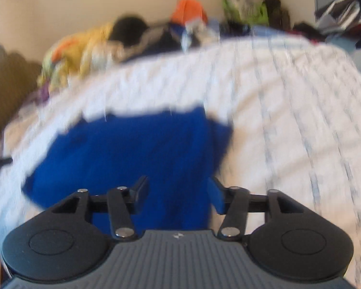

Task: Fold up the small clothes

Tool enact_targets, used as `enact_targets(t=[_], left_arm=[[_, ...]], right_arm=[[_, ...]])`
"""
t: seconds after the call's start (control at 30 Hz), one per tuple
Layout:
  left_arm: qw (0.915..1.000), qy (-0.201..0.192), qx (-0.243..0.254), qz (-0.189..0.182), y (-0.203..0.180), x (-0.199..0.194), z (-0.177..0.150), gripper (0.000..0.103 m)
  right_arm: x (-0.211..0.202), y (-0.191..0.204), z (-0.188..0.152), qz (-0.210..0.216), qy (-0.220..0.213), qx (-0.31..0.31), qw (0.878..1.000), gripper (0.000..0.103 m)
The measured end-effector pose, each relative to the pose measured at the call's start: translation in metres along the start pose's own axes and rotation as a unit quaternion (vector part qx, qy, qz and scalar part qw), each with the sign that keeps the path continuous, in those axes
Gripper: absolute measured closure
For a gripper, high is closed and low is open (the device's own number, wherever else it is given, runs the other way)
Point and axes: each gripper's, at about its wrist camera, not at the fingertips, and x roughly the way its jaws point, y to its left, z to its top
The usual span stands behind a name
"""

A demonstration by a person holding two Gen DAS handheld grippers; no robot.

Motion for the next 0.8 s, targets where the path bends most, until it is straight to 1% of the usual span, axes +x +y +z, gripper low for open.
enact_targets(t=[0.03,0.07,0.1,0.13,0.17,0.2,0.23,0.27,0.3,0.33,0.37,0.4,0.43,0.53,0.6,0.63,0.67,0.7,0.73,0.77,0.8], left_arm=[[0.9997,-0.008,0.022,-0.009,-0.018,0.015,0.004,0.010],[0.9989,-0.005,0.044,-0.015,-0.036,0.034,0.007,0.013],[0.9976,0.008,0.065,-0.022,-0.051,0.055,0.007,0.016],[0.9948,0.028,0.093,-0.030,-0.069,0.082,0.005,0.022],[0.9923,0.048,0.111,-0.026,-0.079,0.104,0.003,0.029],[0.9896,0.073,0.123,-0.020,-0.085,0.125,0.000,0.033],[0.9859,0.103,0.129,-0.024,-0.085,0.147,-0.006,0.030],[0.9869,0.104,0.119,-0.030,-0.078,0.157,-0.008,0.017],[0.9883,0.104,0.108,-0.027,-0.068,0.164,-0.008,0.009],[0.9886,0.111,0.095,-0.034,-0.059,0.170,-0.007,0.001],[0.9890,0.109,0.089,-0.044,-0.049,0.171,-0.009,0.000],[0.9887,0.103,0.098,-0.046,-0.046,0.171,-0.011,0.000],[0.9890,0.097,0.099,-0.051,-0.044,0.170,-0.013,0.000],[0.9903,0.090,0.094,-0.049,-0.043,0.168,-0.014,0.000],[0.9912,0.083,0.092,-0.047,-0.043,0.166,-0.016,0.000],[0.9914,0.082,0.090,-0.047,-0.043,0.166,-0.015,0.000],[0.9915,0.081,0.090,-0.047,-0.043,0.166,-0.015,0.000],[0.9915,0.081,0.090,-0.047,-0.044,0.166,-0.014,0.000],[0.9916,0.080,0.091,-0.047,-0.045,0.167,-0.013,0.000],[0.9916,0.080,0.091,-0.046,-0.045,0.167,-0.014,0.000],[0.9916,0.080,0.091,-0.046,-0.045,0.167,-0.013,0.000]], right_arm=[[0.015,0.007,0.009,0.005,-0.006,-0.004,1.000,0.045],[0.038,0.014,0.017,0.008,-0.008,-0.012,1.000,0.045],[0.059,0.019,0.021,0.002,-0.002,-0.019,1.000,0.045],[0.084,0.023,0.025,-0.018,0.013,-0.027,0.999,0.045],[0.109,0.025,0.029,-0.044,0.033,-0.034,0.998,0.045],[0.129,0.026,0.026,-0.066,0.052,-0.043,0.996,0.045],[0.145,0.025,0.021,-0.086,0.069,-0.051,0.993,0.045],[0.148,0.024,0.014,-0.093,0.056,-0.065,0.992,0.044],[0.146,0.021,0.008,-0.092,0.047,-0.077,0.992,0.040],[0.138,0.014,0.001,-0.081,0.037,-0.073,0.993,0.039],[0.131,0.004,-0.006,-0.064,0.024,-0.067,0.995,0.039],[0.129,-0.002,-0.012,-0.048,0.007,-0.067,0.997,0.039],[0.128,-0.004,-0.016,-0.043,-0.002,-0.071,0.997,0.039],[0.133,0.007,-0.010,-0.060,0.005,-0.089,0.994,0.039],[0.125,0.011,-0.001,-0.076,0.014,-0.061,0.995,0.039],[0.115,0.016,0.002,-0.081,0.003,-0.044,0.996,0.038],[0.102,0.022,0.004,-0.067,-0.017,-0.033,0.997,0.037],[0.094,0.028,0.005,-0.041,-0.031,-0.027,0.998,0.037],[0.091,0.034,0.004,-0.021,-0.029,-0.026,0.999,0.033],[0.094,0.041,0.003,-0.016,-0.013,-0.031,0.999,0.032],[0.103,0.047,0.001,-0.026,0.010,-0.044,0.999,0.031]])
